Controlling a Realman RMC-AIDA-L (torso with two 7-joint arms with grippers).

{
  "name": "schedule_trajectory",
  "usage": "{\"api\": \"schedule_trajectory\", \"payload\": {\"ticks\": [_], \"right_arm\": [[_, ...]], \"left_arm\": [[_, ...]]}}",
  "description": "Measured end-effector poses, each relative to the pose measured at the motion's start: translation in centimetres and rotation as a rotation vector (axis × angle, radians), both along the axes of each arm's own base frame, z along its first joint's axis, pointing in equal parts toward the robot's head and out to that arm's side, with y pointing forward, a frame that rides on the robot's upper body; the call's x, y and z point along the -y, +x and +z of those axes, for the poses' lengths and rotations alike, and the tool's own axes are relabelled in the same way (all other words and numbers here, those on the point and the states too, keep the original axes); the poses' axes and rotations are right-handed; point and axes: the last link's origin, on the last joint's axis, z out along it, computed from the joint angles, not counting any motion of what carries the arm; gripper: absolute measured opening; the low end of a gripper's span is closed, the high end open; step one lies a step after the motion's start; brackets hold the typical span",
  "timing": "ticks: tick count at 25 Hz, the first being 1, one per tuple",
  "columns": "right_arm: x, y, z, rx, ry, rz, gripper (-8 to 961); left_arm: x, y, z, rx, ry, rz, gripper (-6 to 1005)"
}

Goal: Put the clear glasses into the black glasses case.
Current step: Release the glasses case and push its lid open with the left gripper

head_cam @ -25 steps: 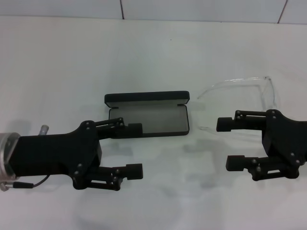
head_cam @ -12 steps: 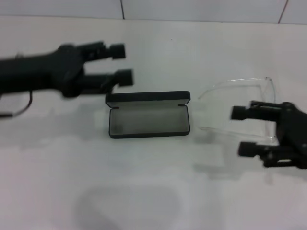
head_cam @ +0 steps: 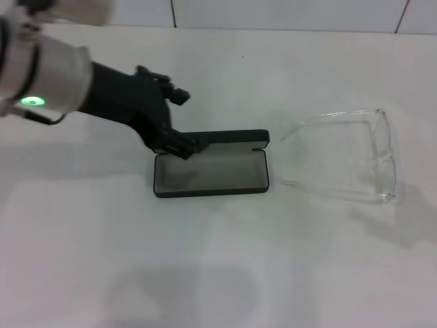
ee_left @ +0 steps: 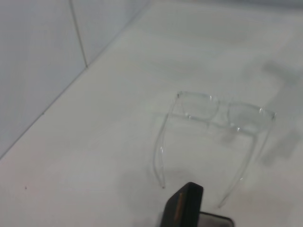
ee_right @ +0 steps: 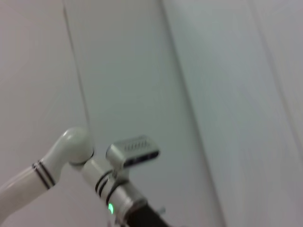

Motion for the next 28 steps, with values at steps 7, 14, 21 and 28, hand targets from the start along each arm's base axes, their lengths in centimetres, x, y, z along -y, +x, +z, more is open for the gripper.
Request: {"api": "schedule_trajectory", "payload": {"ticks": [7,14,21,28], "right_arm": [[2.2,1.4,1.5,-0.037,0.100,-0.041,752],[2.5,1.7,1.5,-0.029,0.123,-0.045,752],[2.3,1.7,1.4,-0.034,0.134,-0.046,752],[2.3,2.1,1.8,-0.064,0.191,-0.053,752]], "left_arm": [[-1.3,1.1,-3.4,-0.124,0.021,-0.103,803],[-2.5,0.6,-6.4,-0.231,-0.029,-0.104,760],[-3.4,0.4,-7.7,-0.294,-0.018,-0.126,718],[-3.4,0.0,-8.8,-0.386,-0.041,-0.082,675]]}}
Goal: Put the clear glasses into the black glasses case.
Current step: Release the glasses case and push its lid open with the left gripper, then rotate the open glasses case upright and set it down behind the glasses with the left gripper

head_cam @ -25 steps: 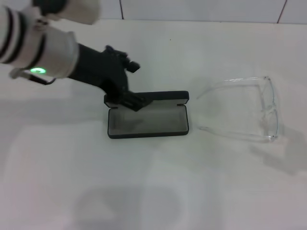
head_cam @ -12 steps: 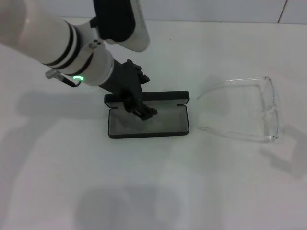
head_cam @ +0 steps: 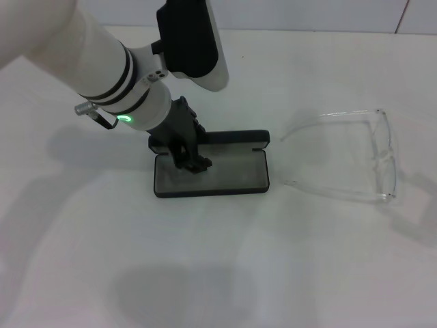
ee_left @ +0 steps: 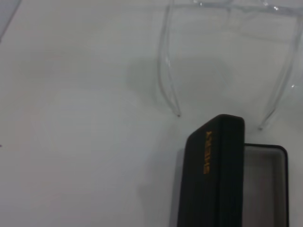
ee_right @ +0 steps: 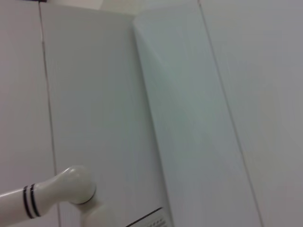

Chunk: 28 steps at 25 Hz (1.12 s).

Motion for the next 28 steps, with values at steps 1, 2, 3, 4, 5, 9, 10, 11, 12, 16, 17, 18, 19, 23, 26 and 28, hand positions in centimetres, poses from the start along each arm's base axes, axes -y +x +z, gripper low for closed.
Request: {"api": "schedule_trajectory", "payload": {"ticks": [1,2,3,4,5,9,10,11,12,16,17,18,19,23,26,28], "right_arm": [[0.1,0.1,0.1,-0.002,0.013,-0.006,752],[0.2,0.2,0.3,-0.004,0.026,-0.013,752],[0.3,0.4,0.5,-0.006,0.040,-0.021,752],[0.4,0.5,0.6,-0.007,0.050,-0.026,752],[0.5,0.6,0.7,-0.009,0.060,-0.032,752],[0.9,1.0,0.8,-0.029,0.103,-0.055,753],[1.0,1.1,0.9,-0.033,0.115,-0.062,753],[1.1,1.3,1.0,-0.038,0.130,-0.071,753],[1.3,1.4,1.1,-0.043,0.142,-0.079,753],[1.9,2.0,1.6,-0.064,0.201,-0.111,753],[2.1,2.2,1.7,-0.072,0.223,-0.124,753],[2.3,2.4,1.9,-0.081,0.244,-0.136,753],[2.6,2.6,2.1,-0.091,0.270,-0.150,753],[3.8,3.4,2.9,-0.129,0.382,-0.209,753],[4.8,4.0,3.5,-0.169,0.462,-0.249,753],[5.2,4.1,3.6,-0.182,0.486,-0.259,753]], "left_arm": [[0.1,0.1,-0.1,-0.003,-0.004,0.000,635],[0.1,0.2,-0.1,-0.002,-0.007,-0.003,595],[0.1,0.4,0.0,0.001,-0.007,-0.008,554],[0.2,0.5,0.0,0.005,-0.008,-0.013,514],[0.3,0.7,0.0,0.007,-0.010,-0.020,474],[0.7,1.0,0.0,0.004,-0.022,-0.032,392],[0.7,1.0,0.0,0.002,-0.025,-0.033,371],[0.8,1.1,-0.1,0.001,-0.027,-0.034,351],[0.8,1.1,-0.1,0.001,-0.028,-0.036,330],[1.2,1.6,0.0,0.010,-0.024,-0.062,248],[1.2,1.6,0.0,0.010,-0.024,-0.062,238],[1.5,1.7,0.0,0.014,-0.022,-0.078,228],[2.4,2.5,0.2,0.029,-0.015,-0.139,217],[4.1,3.9,-0.1,0.065,0.011,-0.250,198],[5.1,4.3,-0.9,0.074,0.029,-0.313,200],[5.2,4.2,-1.5,0.062,0.036,-0.329,201]]}}
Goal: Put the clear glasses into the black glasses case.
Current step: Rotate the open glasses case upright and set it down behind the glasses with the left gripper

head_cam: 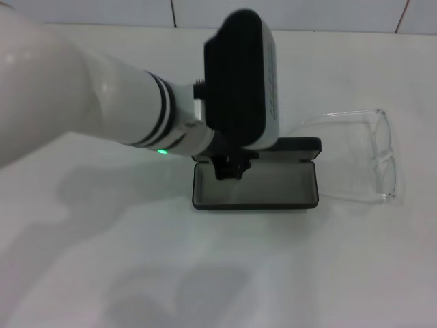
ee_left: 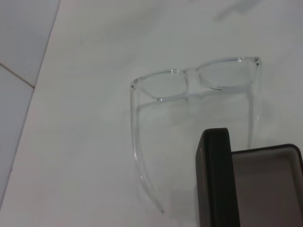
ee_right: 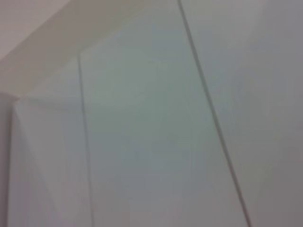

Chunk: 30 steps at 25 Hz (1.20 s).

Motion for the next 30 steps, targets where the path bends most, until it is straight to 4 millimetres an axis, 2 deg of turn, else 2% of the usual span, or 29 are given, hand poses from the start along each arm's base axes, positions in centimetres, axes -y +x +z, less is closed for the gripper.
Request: {"api": "schedule_trajectory", "payload": {"ticks": [5,15,23,30], "right_arm": [[0.1,-0.1,-0.2,-0.007,0.003,0.003,753],[0.1,-0.1,-0.3,-0.011,0.003,0.003,753],[0.2,-0.1,-0.2,-0.008,0.004,0.001,753],[0.1,-0.1,-0.1,-0.009,0.003,0.003,753]], "left_arm": [[-0.3,-0.6,-1.4,-0.032,0.006,0.009,203],[-0.6,0.5,-4.4,-0.041,-0.009,-0.028,208],[-0.2,2.1,-3.8,-0.009,-0.002,-0.058,212],[0.2,2.6,-2.5,-0.029,-0.005,-0.046,216]]}}
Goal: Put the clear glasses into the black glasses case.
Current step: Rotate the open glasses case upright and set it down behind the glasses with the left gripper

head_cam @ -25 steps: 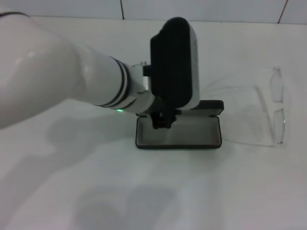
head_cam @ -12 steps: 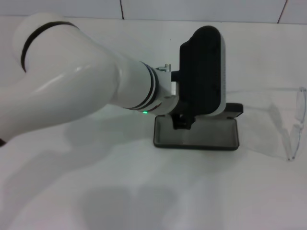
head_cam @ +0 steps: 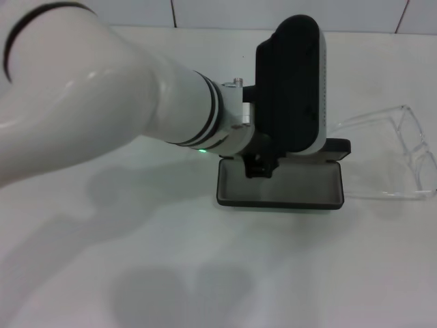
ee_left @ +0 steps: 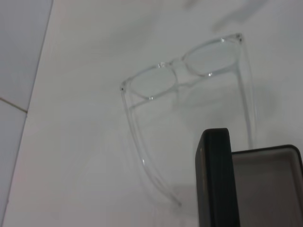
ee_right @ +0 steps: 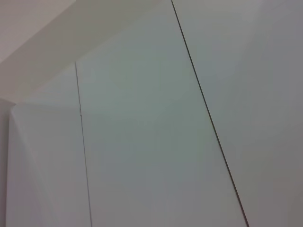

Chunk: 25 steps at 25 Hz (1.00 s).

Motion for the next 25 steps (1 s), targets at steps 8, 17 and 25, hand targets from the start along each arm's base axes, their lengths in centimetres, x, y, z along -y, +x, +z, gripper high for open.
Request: {"api": "schedule_trajectory", "payload": {"ticks": [8,17,25], "right_arm": [[-0.1,0.0,0.0,0.000,0.001,0.001,753],[-0.1,0.0,0.0,-0.005,-0.006,0.005,753],[-0.3,-0.1,-0.1,-0.010,-0.009,0.009,753]], "left_arm": [[0.5,-1.2,0.9,-0.049,0.033,0.017,220],[0.5,-3.8,1.0,-0.095,0.039,0.075,225],[0.7,-4.1,0.0,-0.074,0.014,0.072,229]]}}
